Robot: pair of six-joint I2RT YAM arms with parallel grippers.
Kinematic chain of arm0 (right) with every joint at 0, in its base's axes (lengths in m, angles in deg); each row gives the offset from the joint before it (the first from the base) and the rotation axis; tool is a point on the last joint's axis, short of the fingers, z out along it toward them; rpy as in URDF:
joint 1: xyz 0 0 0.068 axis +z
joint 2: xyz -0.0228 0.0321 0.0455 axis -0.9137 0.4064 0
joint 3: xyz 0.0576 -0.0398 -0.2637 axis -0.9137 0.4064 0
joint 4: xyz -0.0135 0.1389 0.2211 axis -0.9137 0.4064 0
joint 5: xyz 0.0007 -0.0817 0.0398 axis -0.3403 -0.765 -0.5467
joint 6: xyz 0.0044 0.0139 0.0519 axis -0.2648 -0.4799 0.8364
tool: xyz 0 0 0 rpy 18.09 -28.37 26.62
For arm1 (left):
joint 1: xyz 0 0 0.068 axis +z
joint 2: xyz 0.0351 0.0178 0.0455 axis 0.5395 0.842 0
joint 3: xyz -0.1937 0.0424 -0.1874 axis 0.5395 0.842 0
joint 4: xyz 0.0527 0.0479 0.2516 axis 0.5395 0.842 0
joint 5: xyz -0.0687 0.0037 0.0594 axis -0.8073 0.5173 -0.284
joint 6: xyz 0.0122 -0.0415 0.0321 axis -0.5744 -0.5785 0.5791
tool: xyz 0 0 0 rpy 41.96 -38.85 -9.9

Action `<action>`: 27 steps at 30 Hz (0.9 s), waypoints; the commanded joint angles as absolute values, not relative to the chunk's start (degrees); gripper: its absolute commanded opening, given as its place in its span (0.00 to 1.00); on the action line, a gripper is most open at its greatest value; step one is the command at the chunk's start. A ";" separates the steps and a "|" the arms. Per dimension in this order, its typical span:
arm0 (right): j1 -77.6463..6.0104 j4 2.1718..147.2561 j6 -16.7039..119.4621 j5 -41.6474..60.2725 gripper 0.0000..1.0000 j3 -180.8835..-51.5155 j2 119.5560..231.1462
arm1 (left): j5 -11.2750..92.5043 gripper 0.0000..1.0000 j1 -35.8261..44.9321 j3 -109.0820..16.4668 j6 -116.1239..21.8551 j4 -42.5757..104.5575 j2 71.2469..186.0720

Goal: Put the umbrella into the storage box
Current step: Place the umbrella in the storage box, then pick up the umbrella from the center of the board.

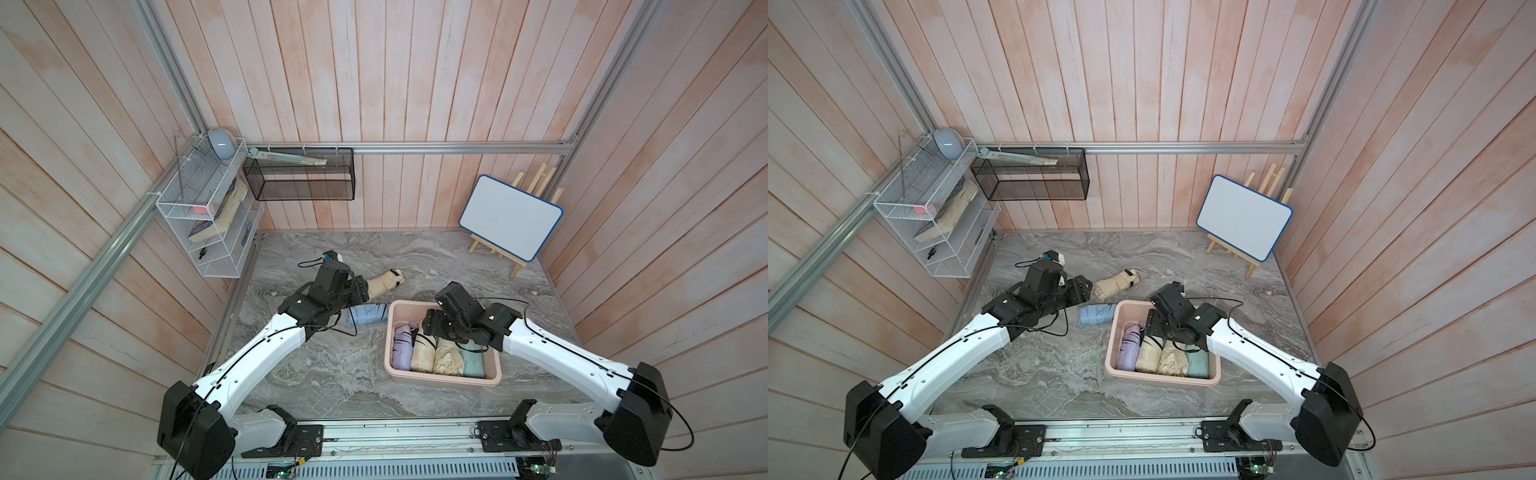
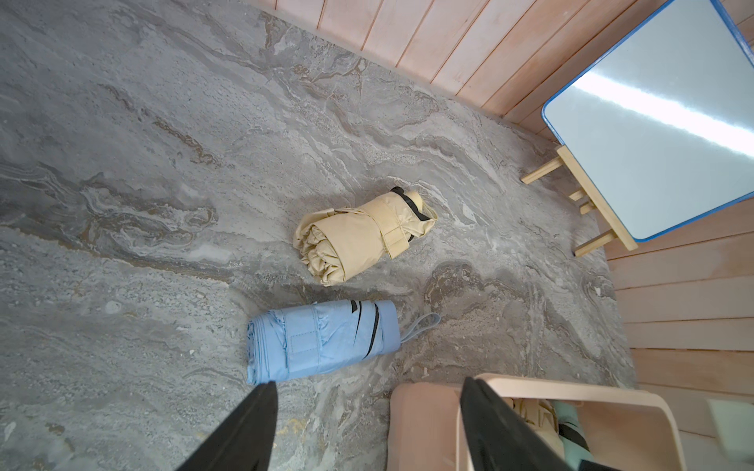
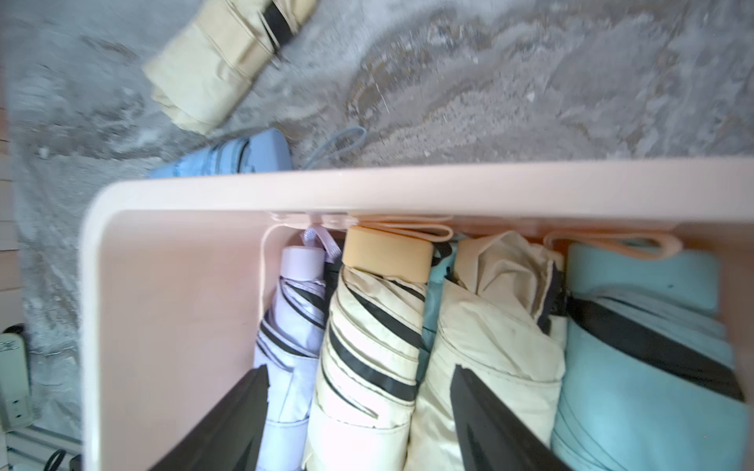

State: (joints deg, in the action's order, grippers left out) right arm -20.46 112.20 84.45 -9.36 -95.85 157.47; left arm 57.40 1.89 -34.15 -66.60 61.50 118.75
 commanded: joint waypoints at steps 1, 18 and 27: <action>-20.49 108.25 81.33 -12.49 0.75 -95.01 153.61 | 55.26 0.76 2.50 -36.47 -59.93 58.77 120.88; -31.28 99.32 69.12 -6.89 0.73 -94.18 147.36 | 52.96 0.79 2.51 -49.59 -18.21 61.97 142.35; -33.36 100.13 64.59 -5.13 0.74 -97.40 150.35 | 49.71 0.83 3.77 -59.95 -11.93 67.48 153.78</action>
